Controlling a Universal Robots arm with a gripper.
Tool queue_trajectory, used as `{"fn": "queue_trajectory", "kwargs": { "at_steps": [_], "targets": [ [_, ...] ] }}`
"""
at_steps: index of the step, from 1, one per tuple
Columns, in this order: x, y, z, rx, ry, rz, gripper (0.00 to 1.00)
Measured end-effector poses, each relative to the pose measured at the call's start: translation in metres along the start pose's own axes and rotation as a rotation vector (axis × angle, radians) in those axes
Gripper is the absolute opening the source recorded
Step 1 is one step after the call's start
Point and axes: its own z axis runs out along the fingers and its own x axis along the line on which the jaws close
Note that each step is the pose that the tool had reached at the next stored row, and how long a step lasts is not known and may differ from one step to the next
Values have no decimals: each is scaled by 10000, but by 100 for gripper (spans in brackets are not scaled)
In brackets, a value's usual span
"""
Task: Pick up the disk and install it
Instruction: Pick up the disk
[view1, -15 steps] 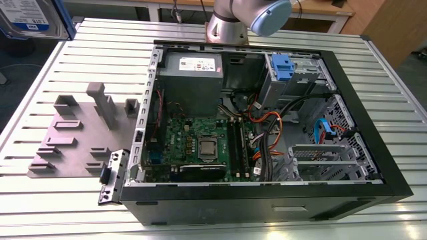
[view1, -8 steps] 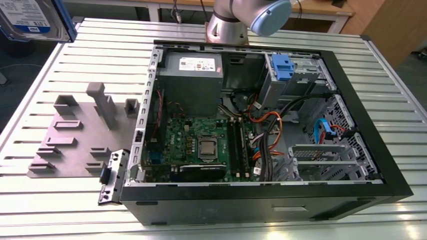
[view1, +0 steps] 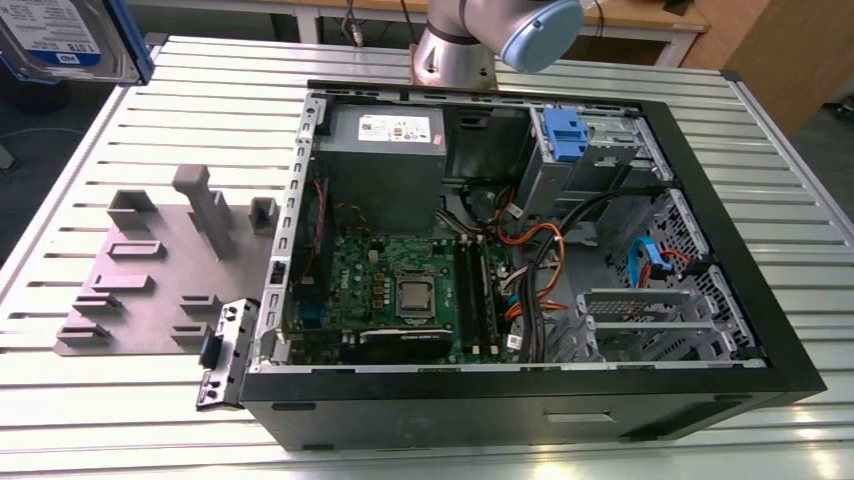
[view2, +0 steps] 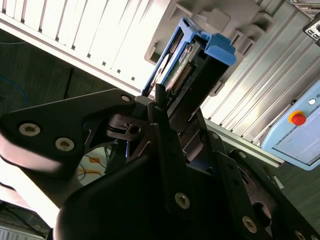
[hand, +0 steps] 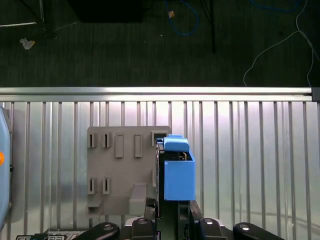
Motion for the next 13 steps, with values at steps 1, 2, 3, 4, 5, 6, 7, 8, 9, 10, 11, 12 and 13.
{"fn": "queue_trajectory", "kwargs": {
  "at_steps": [1, 2, 3, 4, 5, 6, 7, 8, 9, 10, 11, 12, 13],
  "targets": [
    [0, -1, 0, 1, 0, 0, 35],
    [-1, -6, 0, 1, 0, 0, 35],
    [-1, -11, 0, 0, 0, 0, 35],
    [0, -18, -1, 0, 0, 0, 35],
    [0, -27, -1, 1, 0, -1, 35],
    [-1, -37, -1, 0, 0, 0, 35],
    [-1, -47, -1, 0, 0, 0, 35],
    [-1, -59, -2, 1, 0, 0, 35],
    [-2, -71, -2, 1, 0, 0, 35],
    [-2, -84, -3, 0, 0, 1, 35],
    [-2, -93, -3, 1, 0, 0, 35],
    [-2, -93, -3, 0, -1, 1, 35],
    [-2, -93, -3, 1, -1, 1, 35]
  ]
}}
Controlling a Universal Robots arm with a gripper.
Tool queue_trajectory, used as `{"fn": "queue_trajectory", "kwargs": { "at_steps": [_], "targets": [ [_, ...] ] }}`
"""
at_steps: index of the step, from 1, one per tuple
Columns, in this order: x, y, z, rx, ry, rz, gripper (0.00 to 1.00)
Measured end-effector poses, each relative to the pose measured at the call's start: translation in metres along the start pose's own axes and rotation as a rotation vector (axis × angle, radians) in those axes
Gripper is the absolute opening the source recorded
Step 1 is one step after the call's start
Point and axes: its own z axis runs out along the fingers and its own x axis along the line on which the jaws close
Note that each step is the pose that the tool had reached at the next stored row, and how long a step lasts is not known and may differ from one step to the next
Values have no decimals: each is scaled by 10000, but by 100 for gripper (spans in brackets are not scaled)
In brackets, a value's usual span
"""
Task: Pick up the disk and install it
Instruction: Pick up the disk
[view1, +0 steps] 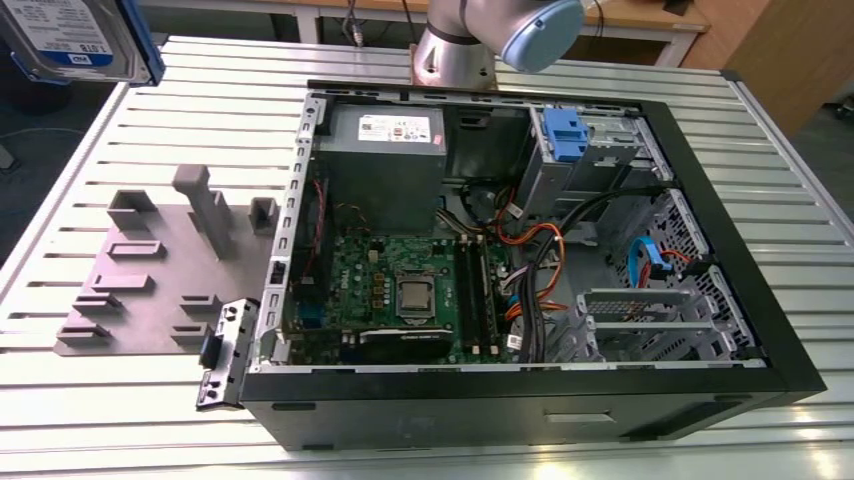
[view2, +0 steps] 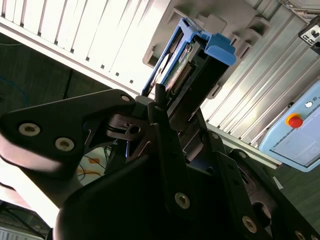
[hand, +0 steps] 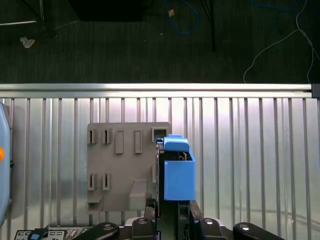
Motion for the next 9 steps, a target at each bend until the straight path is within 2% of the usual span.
{"fn": "queue_trajectory", "kwargs": {
  "at_steps": [5, 9],
  "targets": [
    [0, -11, -1, -1, 1, -3, 35],
    [-2, -108, -3, -3, 1, -1, 35]
  ]
}}
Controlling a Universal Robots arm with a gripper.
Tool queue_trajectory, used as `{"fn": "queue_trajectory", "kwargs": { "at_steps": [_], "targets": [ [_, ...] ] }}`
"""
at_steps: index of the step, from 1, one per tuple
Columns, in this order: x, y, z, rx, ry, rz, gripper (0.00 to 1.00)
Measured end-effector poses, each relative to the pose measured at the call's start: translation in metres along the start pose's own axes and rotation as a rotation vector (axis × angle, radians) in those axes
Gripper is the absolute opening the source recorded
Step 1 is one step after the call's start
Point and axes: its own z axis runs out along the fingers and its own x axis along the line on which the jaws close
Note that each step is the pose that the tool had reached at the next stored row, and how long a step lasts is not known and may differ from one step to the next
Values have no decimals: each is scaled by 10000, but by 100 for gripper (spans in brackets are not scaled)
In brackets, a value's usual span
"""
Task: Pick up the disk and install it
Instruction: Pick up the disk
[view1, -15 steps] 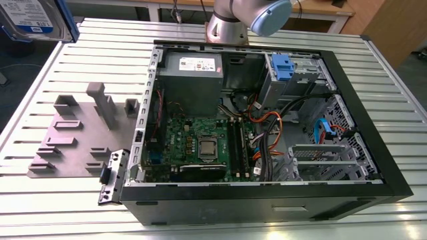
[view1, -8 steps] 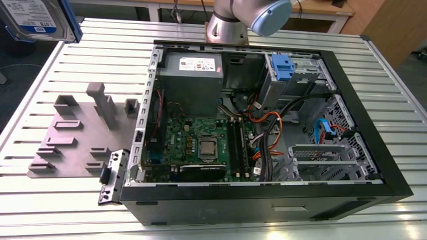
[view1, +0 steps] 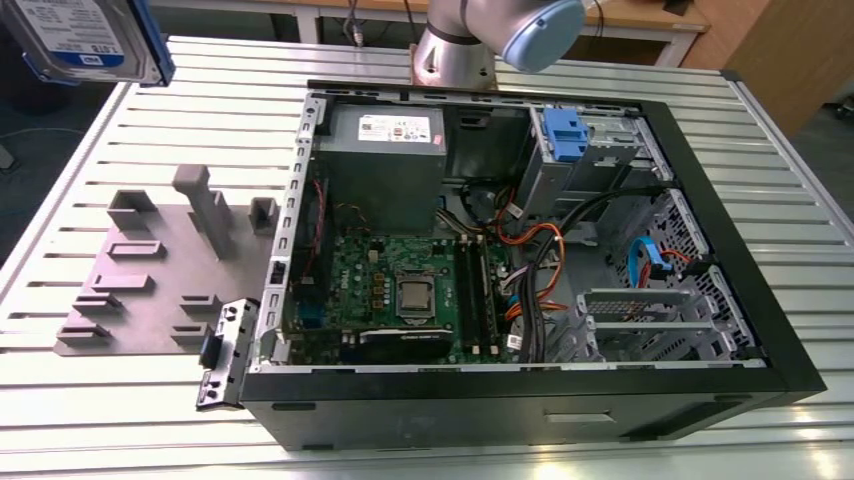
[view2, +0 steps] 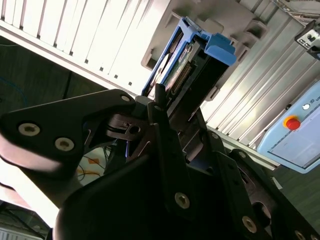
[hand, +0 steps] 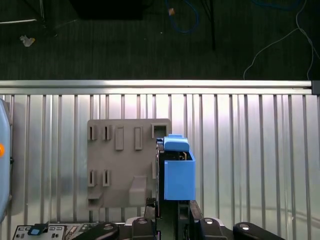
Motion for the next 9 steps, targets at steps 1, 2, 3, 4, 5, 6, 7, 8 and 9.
{"fn": "queue_trajectory", "kwargs": {
  "at_steps": [1, 2, 3, 4, 5, 6, 7, 8, 9],
  "targets": [
    [-1, -34, 0, 0, 0, 0, 35],
    [-2, -70, 0, 0, 0, 0, 35],
    [-3, -108, 0, 1, -1, 0, 35],
    [-3, -149, 0, 0, -1, 0, 35],
    [-4, -194, -1, -1, 0, -1, 35],
    [-5, -239, -1, -1, 0, 0, 35],
    [-6, -275, -1, 0, 0, 0, 35],
    [-7, -312, -1, 0, -1, 0, 35],
    [-7, -349, -1, -1, 0, 0, 35]
  ]
}}
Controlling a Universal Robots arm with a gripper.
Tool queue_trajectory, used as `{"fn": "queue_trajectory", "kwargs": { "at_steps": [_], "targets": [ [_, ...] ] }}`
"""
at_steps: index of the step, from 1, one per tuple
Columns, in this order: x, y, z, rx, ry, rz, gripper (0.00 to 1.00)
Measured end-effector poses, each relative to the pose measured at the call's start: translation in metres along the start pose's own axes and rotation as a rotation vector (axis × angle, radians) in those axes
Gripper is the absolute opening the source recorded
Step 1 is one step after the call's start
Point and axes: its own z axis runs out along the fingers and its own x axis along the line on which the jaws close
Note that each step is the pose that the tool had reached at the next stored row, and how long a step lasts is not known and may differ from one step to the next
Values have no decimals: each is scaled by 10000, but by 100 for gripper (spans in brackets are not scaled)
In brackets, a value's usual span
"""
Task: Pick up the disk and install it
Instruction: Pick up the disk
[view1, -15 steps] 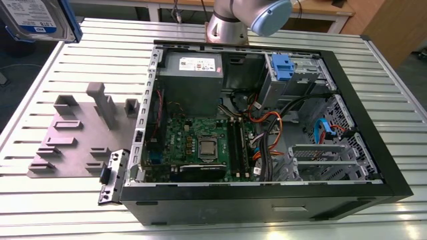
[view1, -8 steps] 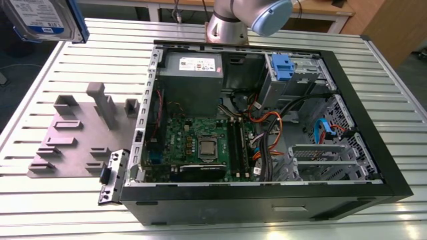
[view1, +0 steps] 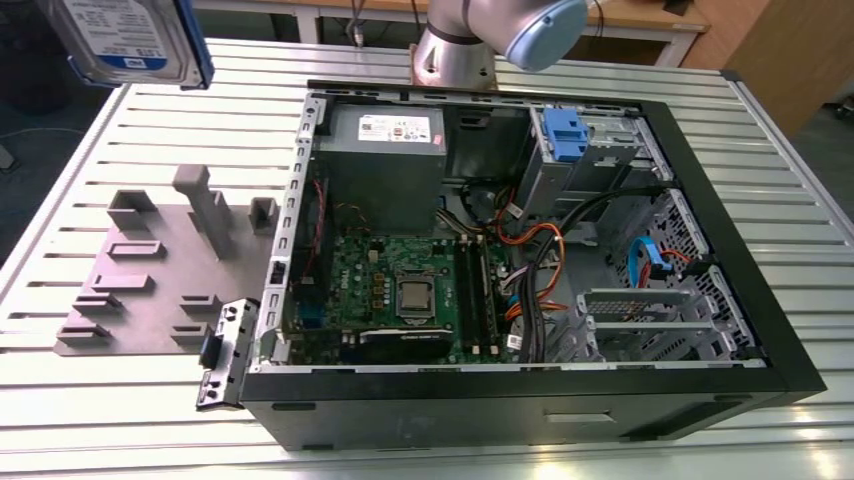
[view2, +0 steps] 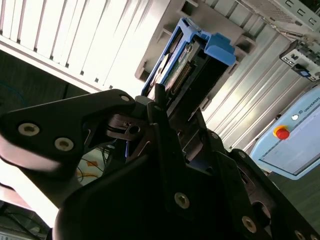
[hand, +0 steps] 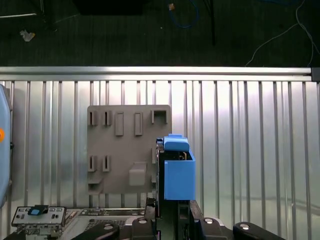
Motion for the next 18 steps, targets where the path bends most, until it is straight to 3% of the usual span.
{"fn": "queue_trajectory", "kwargs": {
  "at_steps": [18],
  "targets": [
    [-13, -654, 5, 0, -1, -1, 35]
  ]
}}
